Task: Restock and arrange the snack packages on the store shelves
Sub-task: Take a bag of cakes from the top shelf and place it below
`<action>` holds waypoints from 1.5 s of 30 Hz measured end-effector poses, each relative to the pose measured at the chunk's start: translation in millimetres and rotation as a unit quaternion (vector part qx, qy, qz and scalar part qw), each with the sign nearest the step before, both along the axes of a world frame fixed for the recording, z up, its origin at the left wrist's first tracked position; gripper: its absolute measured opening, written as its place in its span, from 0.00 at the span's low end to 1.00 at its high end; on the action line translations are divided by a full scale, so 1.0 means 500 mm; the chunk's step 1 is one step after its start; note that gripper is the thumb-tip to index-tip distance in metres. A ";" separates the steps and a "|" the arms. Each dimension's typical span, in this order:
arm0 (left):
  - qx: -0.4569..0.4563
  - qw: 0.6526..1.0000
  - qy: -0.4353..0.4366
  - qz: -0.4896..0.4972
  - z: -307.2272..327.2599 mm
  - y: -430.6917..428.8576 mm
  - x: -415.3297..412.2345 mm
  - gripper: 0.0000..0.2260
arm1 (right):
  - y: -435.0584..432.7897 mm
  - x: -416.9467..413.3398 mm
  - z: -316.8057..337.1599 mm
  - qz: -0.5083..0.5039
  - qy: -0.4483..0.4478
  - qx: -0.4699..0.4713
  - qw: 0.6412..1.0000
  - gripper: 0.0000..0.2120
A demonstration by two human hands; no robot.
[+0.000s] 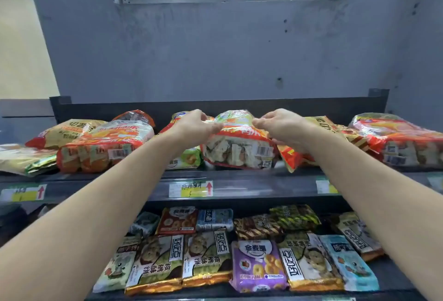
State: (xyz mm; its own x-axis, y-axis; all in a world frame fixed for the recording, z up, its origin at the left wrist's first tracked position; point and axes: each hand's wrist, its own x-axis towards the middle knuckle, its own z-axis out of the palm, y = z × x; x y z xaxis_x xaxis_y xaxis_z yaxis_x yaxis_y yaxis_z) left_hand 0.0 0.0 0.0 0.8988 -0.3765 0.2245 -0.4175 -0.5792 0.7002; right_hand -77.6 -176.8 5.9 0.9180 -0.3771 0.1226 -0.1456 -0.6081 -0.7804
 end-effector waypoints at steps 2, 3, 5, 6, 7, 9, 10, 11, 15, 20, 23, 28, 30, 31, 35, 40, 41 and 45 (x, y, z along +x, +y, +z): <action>0.000 0.999 0.043 0.002 0.000 -0.023 0.024 0.24 | -0.019 0.031 -0.001 -0.003 0.022 0.058 0.998 0.21; -0.001 0.997 0.073 -0.004 -0.002 -0.033 0.039 0.24 | -0.025 0.044 0.002 0.001 0.030 0.082 0.996 0.22; -0.011 0.993 0.118 0.004 -0.004 -0.049 0.055 0.24 | -0.033 0.067 0.008 0.002 0.052 0.103 0.993 0.25; -0.007 0.992 0.124 0.012 -0.006 -0.054 0.054 0.25 | -0.032 0.074 0.008 0.002 0.065 0.100 0.993 0.28; -0.011 0.992 0.125 0.017 -0.009 -0.059 0.063 0.26 | -0.035 0.086 0.006 0.003 0.074 0.091 0.993 0.29; -0.021 0.990 0.139 0.019 -0.010 -0.066 0.066 0.27 | -0.034 0.095 0.003 0.000 0.084 0.100 0.991 0.30; -0.031 0.988 0.154 0.015 -0.010 -0.069 0.063 0.25 | -0.031 0.097 0.003 -0.004 0.092 0.111 0.990 0.30; -0.049 0.985 0.166 0.006 -0.012 -0.072 0.067 0.22 | -0.032 0.102 -0.001 -0.009 0.091 0.118 0.989 0.29; -0.103 0.980 0.173 -0.004 -0.020 -0.074 0.061 0.19 | -0.038 0.113 -0.020 -0.033 0.035 0.157 0.986 0.20; -0.157 0.975 0.154 -0.029 -0.023 -0.060 0.035 0.15 | -0.025 0.087 -0.008 -0.031 -0.018 0.276 0.961 0.11; -0.190 0.972 0.133 -0.049 -0.024 -0.047 0.015 0.16 | -0.019 0.055 0.002 -0.015 -0.026 0.333 0.943 0.09; -0.236 0.964 0.087 -0.082 -0.011 -0.010 -0.029 0.17 | 0.000 0.021 0.005 0.013 -0.083 0.384 0.919 0.06; -0.254 0.959 0.075 -0.102 -0.004 0.008 -0.053 0.19 | 0.009 0.008 0.013 0.026 -0.124 0.400 0.908 0.04; -0.260 0.957 0.073 -0.110 -0.001 0.017 -0.064 0.20 | 0.014 0.000 0.017 0.035 -0.141 0.399 0.906 0.04; -0.242 0.958 0.079 -0.132 -0.003 0.065 -0.117 0.24 | 0.051 -0.050 0.020 0.072 -0.163 0.375 0.910 0.16; -0.219 0.960 0.111 -0.132 -0.014 0.147 -0.174 0.25 | 0.119 -0.140 -0.012 0.061 -0.138 0.315 0.937 0.24; -0.215 0.960 0.119 -0.135 -0.019 0.165 -0.187 0.23 | 0.134 -0.160 -0.023 0.055 -0.132 0.303 0.942 0.24; -0.156 0.966 0.139 -0.150 -0.051 0.224 -0.239 0.22 | 0.187 -0.227 -0.083 0.036 -0.096 0.293 0.951 0.24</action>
State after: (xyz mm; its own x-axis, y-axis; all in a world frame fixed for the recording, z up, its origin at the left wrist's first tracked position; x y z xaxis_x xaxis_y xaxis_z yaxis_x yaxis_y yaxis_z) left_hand -119.6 112.2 -25.3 0.8011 -0.5831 0.1348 -0.3051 -0.2041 0.9302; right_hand -191.0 -83.2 -35.4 0.9258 -0.3698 0.0782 0.0586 -0.0641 -0.9962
